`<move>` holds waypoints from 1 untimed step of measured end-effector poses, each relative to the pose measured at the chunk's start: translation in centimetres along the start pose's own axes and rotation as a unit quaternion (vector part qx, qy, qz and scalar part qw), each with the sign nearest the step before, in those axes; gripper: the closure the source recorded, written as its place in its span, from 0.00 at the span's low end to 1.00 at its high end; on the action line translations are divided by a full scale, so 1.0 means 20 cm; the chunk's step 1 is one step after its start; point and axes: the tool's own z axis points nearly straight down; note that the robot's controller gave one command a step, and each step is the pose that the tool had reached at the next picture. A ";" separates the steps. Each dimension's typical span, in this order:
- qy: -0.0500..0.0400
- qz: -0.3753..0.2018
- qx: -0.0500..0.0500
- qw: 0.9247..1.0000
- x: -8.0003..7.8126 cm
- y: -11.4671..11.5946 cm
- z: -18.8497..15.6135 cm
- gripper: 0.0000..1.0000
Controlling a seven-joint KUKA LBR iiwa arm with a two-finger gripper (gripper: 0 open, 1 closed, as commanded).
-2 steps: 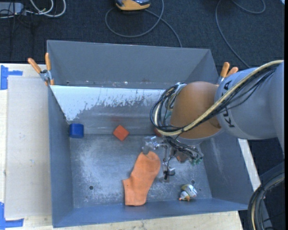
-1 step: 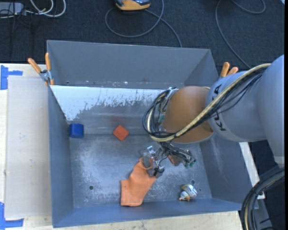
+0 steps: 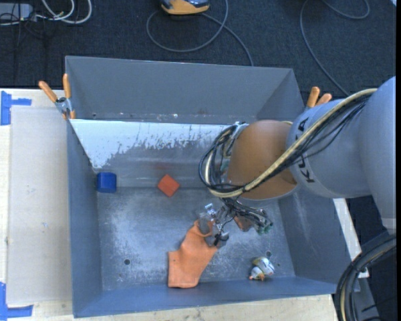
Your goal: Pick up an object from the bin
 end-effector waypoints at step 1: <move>0.000 0.000 0.000 1.000 0.00 0.00 -0.01 1.00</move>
Offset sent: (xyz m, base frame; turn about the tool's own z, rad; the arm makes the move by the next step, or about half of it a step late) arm 0.0000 -0.0001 0.1151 0.0000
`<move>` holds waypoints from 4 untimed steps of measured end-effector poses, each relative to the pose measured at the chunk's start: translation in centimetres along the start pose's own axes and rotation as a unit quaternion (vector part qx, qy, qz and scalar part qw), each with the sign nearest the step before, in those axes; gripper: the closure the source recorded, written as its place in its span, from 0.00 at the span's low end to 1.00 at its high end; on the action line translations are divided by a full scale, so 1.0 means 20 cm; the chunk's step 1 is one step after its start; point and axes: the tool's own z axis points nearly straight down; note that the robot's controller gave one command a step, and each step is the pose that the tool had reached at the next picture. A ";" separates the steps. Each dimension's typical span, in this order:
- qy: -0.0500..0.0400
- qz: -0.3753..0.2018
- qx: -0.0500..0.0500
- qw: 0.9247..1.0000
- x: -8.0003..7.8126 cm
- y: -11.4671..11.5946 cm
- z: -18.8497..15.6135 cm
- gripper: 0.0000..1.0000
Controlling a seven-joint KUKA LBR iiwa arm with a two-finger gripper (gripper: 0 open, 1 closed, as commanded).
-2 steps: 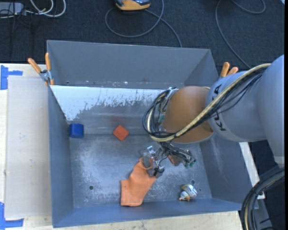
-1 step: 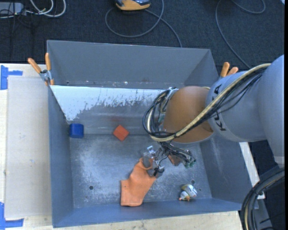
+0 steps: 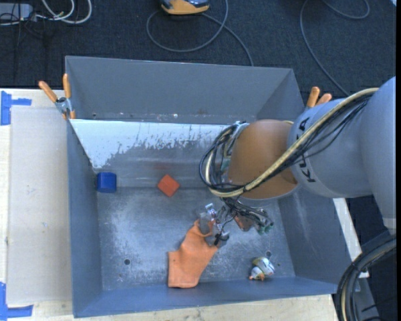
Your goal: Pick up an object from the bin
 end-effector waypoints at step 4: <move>0.001 0.001 -0.001 1.000 0.00 0.01 -0.28 1.00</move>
Offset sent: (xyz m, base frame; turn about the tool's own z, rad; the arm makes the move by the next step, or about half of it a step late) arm -0.0001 -0.0001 0.0700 0.0000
